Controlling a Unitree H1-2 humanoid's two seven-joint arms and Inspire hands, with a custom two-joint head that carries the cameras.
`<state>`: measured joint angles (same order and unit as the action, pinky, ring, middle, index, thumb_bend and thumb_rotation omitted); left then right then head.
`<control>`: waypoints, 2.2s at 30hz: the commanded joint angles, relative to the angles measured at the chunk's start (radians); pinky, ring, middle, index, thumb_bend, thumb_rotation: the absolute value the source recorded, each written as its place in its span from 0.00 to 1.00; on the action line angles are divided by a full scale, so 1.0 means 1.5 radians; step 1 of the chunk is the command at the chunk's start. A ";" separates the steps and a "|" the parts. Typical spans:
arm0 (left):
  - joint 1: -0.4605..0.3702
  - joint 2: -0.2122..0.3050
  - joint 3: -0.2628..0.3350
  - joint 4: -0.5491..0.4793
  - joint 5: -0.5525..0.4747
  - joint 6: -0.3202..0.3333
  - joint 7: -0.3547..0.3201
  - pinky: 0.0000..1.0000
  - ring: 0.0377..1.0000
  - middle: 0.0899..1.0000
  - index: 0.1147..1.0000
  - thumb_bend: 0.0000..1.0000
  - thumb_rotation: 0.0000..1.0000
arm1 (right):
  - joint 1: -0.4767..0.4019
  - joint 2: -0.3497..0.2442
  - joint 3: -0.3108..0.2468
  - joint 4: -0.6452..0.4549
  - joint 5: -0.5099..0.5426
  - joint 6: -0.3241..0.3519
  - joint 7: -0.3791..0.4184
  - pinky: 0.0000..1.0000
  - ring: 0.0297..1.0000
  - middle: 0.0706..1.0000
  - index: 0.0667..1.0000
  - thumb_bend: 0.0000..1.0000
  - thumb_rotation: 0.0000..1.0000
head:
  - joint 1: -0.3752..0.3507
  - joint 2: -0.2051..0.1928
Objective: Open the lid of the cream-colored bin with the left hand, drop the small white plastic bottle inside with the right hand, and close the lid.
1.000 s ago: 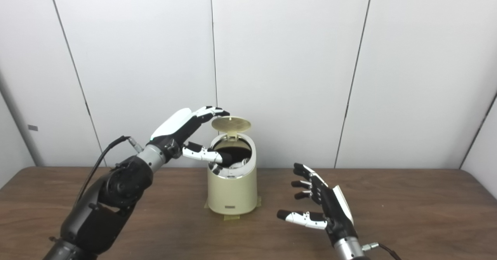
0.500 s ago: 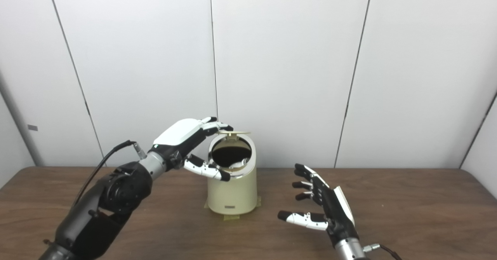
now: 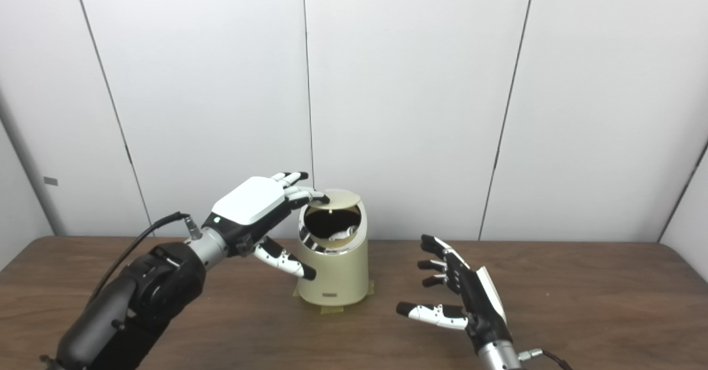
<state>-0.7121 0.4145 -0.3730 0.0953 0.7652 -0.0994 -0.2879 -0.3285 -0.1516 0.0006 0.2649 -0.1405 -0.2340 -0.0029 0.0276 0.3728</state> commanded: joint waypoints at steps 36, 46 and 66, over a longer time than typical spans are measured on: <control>-0.011 -0.002 -0.044 0.039 0.043 -0.063 -0.019 1.00 1.00 0.87 0.87 1.00 0.49 | -0.018 0.001 -0.003 -0.036 -0.008 -0.010 -0.011 0.58 0.73 0.83 0.83 0.84 0.25 | -0.014 0.016; -0.027 0.018 -0.096 0.036 0.124 -0.054 -0.062 1.00 1.00 0.81 0.81 1.00 0.50 | -0.017 0.000 -0.004 -0.039 -0.003 -0.009 -0.008 0.58 0.74 0.84 0.83 0.84 0.27 | -0.015 0.020; 0.035 -0.008 0.061 0.004 -0.001 -0.085 0.107 0.99 0.98 0.83 0.82 0.88 0.49 | -0.013 0.002 -0.003 -0.034 -0.001 -0.014 -0.011 0.58 0.73 0.83 0.83 0.83 0.25 | -0.008 0.022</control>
<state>-0.6130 0.3968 -0.3193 0.1065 0.7961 -0.2186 -0.1945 -0.3152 -0.1428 0.0008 0.2284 -0.1445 -0.2127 -0.0089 0.0138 0.4050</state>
